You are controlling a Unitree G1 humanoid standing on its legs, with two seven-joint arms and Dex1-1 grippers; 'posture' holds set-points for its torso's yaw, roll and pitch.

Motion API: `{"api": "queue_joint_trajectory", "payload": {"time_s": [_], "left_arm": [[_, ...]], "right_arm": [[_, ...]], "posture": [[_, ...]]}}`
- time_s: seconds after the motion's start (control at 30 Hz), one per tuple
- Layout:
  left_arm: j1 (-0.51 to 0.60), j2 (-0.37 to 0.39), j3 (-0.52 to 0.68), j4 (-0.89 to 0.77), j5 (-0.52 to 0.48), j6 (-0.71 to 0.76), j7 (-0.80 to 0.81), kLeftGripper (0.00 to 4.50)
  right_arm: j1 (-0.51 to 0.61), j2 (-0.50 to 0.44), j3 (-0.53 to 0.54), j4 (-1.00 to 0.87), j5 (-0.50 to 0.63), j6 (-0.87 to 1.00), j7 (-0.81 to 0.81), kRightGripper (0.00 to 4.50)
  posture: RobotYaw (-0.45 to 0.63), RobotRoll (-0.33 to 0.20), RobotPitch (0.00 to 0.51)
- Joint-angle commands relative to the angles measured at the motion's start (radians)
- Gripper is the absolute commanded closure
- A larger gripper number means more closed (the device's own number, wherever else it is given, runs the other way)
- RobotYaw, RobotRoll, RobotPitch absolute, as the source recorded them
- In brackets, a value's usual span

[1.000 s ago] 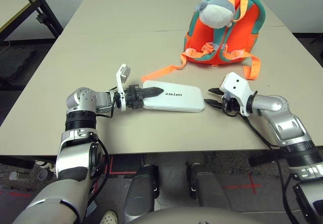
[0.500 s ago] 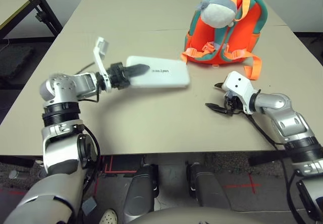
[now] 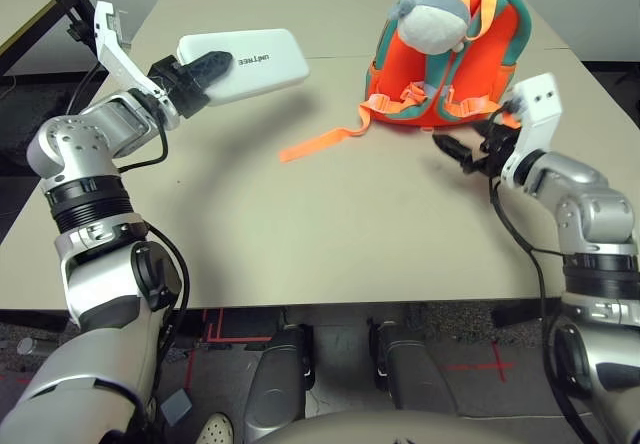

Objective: Put the pencil case into the backpack and zip it.

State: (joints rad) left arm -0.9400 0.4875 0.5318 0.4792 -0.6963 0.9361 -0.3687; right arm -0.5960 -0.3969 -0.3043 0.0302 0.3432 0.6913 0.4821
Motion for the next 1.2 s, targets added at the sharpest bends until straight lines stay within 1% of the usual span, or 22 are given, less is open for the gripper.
{"api": "queue_joint_trajectory", "payload": {"time_s": [0.03, 0.17, 0.43, 0.8, 1.07, 1.13, 1.2], "left_arm": [[-0.036, -0.005, -0.009, 0.019, 0.010, -0.053, 0.005, 3.27], [-0.040, -0.023, -0.021, 0.024, 0.014, -0.072, 0.016, 3.27], [-0.036, -0.033, -0.041, 0.007, 0.010, -0.070, 0.025, 3.27], [-0.005, -0.050, -0.046, -0.051, -0.001, -0.050, 0.047, 3.27], [0.009, -0.060, -0.042, -0.082, -0.008, -0.039, 0.065, 3.27], [0.011, -0.061, -0.042, -0.086, -0.009, -0.038, 0.068, 3.27], [0.013, -0.063, -0.042, -0.088, -0.009, -0.039, 0.070, 3.27]], "right_arm": [[-0.042, 0.044, -0.044, -0.002, 0.059, -0.022, -0.052, 0.00], [-0.074, 0.063, -0.018, 0.049, 0.051, -0.057, -0.075, 0.00], [-0.158, 0.096, 0.029, 0.263, 0.011, -0.201, -0.094, 0.00], [-0.329, 0.121, 0.055, 0.667, -0.049, -0.458, -0.087, 0.00], [-0.395, 0.154, 0.071, 0.812, -0.071, -0.561, -0.081, 0.00], [-0.401, 0.154, 0.071, 0.830, -0.075, -0.577, -0.083, 0.38], [-0.403, 0.150, 0.075, 0.838, -0.083, -0.590, -0.078, 0.93]], "posture": [[-0.13, 0.000, 0.145], [-0.13, 0.000, 0.143], [-0.11, 0.000, 0.137], [-0.08, 0.000, 0.136], [-0.06, 0.000, 0.138], [-0.06, 0.000, 0.138], [-0.06, 0.000, 0.138]]}}
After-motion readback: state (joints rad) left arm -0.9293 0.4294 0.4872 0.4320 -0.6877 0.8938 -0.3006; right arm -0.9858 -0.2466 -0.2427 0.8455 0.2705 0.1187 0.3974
